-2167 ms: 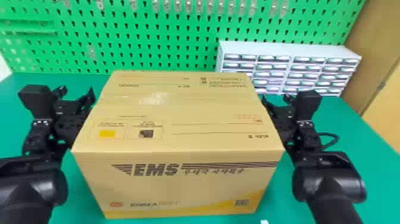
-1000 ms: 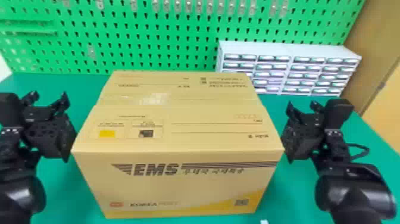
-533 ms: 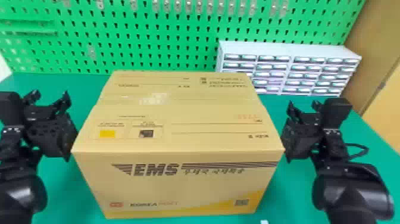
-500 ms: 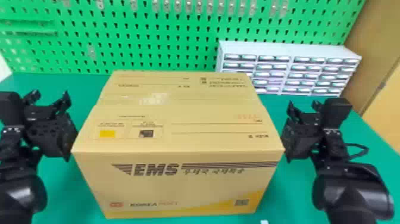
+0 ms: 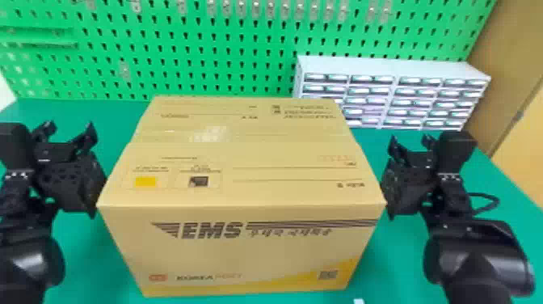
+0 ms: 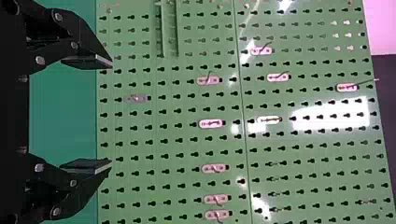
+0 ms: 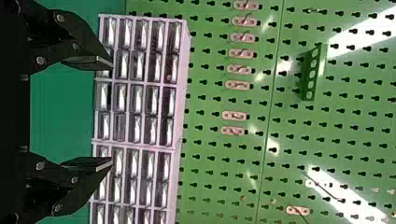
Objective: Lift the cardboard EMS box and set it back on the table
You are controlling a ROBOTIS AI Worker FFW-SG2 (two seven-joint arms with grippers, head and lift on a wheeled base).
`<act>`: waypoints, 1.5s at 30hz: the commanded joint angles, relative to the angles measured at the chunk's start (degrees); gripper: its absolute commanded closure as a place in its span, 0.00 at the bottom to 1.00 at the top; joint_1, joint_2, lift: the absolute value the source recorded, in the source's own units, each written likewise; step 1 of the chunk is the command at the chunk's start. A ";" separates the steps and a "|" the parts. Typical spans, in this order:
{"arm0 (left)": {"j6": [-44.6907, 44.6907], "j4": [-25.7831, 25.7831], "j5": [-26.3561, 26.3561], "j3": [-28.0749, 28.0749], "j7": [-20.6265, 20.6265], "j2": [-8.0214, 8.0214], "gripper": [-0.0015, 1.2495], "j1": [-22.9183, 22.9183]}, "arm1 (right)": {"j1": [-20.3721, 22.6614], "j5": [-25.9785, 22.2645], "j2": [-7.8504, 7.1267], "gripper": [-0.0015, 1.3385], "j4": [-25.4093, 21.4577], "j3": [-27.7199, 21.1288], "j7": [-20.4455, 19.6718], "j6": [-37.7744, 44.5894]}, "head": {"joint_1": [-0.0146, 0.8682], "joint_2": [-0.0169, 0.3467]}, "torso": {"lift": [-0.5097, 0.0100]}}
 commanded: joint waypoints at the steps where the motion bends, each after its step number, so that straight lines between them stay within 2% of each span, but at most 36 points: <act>1: -0.09 0.00 0.02 -0.02 0.00 -0.02 0.40 -0.02 | -0.04 0.00 0.00 0.40 0.00 0.01 0.00 0.00 | 0.78 0.00 | 0.80; 45: -0.26 0.00 -0.07 -0.46 0.00 -0.02 0.40 -0.28 | -0.39 0.44 -0.70 0.40 0.00 0.54 0.00 -0.09 | 0.78 0.00 | 0.80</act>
